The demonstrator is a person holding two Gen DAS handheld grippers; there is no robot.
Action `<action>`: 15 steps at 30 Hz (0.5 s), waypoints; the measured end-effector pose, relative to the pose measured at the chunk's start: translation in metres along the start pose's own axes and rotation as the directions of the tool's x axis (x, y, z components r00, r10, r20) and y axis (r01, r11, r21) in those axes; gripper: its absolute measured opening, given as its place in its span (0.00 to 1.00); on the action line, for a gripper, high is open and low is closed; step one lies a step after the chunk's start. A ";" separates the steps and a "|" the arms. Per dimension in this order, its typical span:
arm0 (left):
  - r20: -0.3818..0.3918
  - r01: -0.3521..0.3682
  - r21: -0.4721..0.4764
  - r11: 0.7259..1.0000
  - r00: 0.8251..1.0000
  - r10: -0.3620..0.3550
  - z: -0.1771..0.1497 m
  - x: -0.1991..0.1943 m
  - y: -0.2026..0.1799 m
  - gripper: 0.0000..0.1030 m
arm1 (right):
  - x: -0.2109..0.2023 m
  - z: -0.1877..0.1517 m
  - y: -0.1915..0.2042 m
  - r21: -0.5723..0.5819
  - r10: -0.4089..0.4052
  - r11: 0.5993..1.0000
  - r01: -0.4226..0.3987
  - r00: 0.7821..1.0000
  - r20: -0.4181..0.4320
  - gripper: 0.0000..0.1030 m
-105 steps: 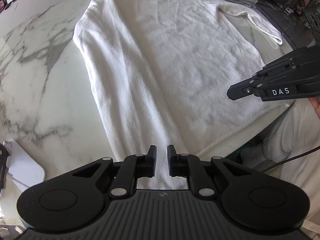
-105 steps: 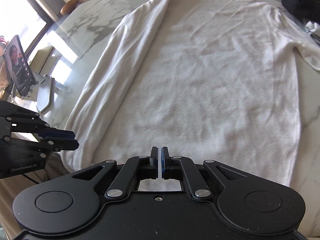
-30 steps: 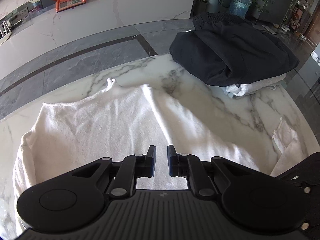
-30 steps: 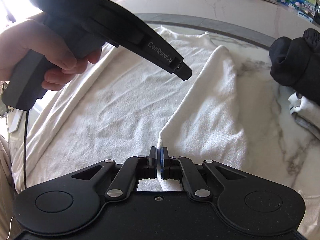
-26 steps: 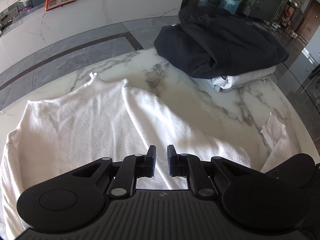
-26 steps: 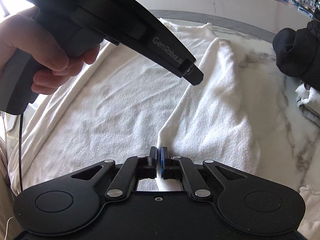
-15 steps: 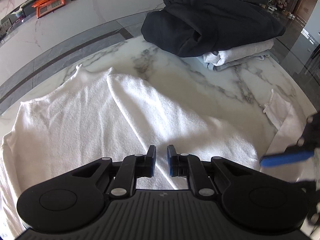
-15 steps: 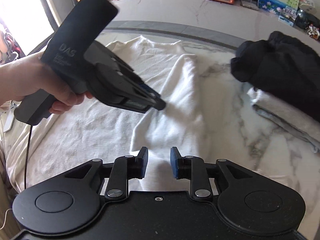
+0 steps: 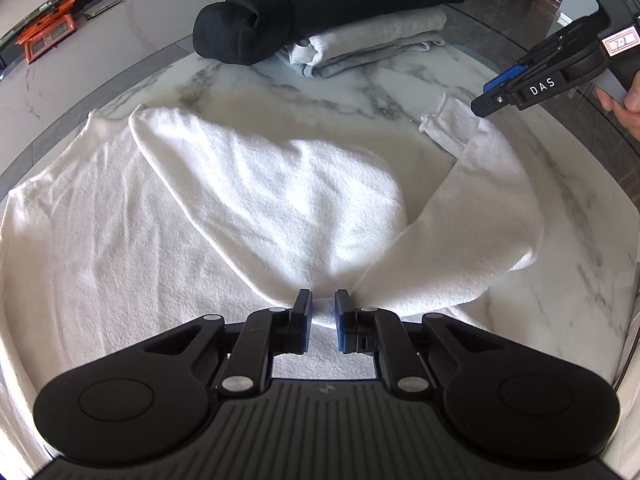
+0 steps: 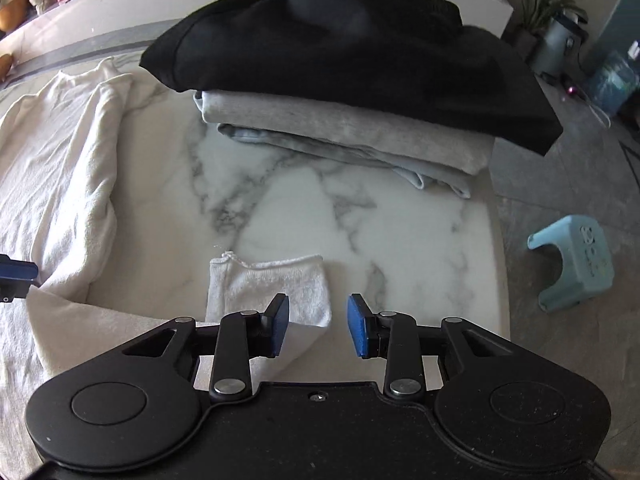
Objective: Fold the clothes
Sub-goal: 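Grasp the other sleeve cuff with the right gripper and fold it across the body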
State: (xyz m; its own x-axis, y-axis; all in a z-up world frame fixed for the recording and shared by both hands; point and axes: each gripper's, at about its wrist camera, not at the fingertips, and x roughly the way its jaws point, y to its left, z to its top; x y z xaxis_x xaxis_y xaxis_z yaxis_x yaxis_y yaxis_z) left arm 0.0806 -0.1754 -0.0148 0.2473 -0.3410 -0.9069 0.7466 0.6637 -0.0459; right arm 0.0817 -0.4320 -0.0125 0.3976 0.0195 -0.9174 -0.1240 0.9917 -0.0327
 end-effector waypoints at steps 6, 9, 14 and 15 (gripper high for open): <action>0.006 -0.016 0.003 1.000 1.000 0.016 -0.001 0.000 -0.002 0.11 | 0.009 -0.007 0.003 0.046 0.040 0.998 -0.039 0.999 -0.005 0.09; 0.012 -0.012 -0.018 1.000 1.000 0.012 -0.002 -0.002 0.000 0.11 | 0.000 -0.011 0.012 0.042 0.060 0.997 -0.061 0.998 0.012 0.05; 0.026 -0.028 -0.032 0.999 0.999 0.029 -0.015 -0.026 0.002 0.11 | -0.049 -0.025 0.042 -0.031 0.136 0.991 -0.133 0.988 0.079 0.05; 0.027 -0.037 -0.027 0.999 0.999 0.038 -0.018 -0.033 0.002 0.11 | -0.062 -0.030 0.051 -0.053 0.156 0.987 -0.151 0.984 0.090 0.05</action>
State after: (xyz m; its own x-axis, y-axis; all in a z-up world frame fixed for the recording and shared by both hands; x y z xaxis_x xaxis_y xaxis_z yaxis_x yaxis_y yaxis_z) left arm 0.0623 -0.1508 0.0072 0.2923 -0.3337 -0.8962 0.7201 0.6935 -0.0234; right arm 0.0236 -0.3866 0.0312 0.4535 0.1848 -0.8719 -0.2304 0.9693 0.0857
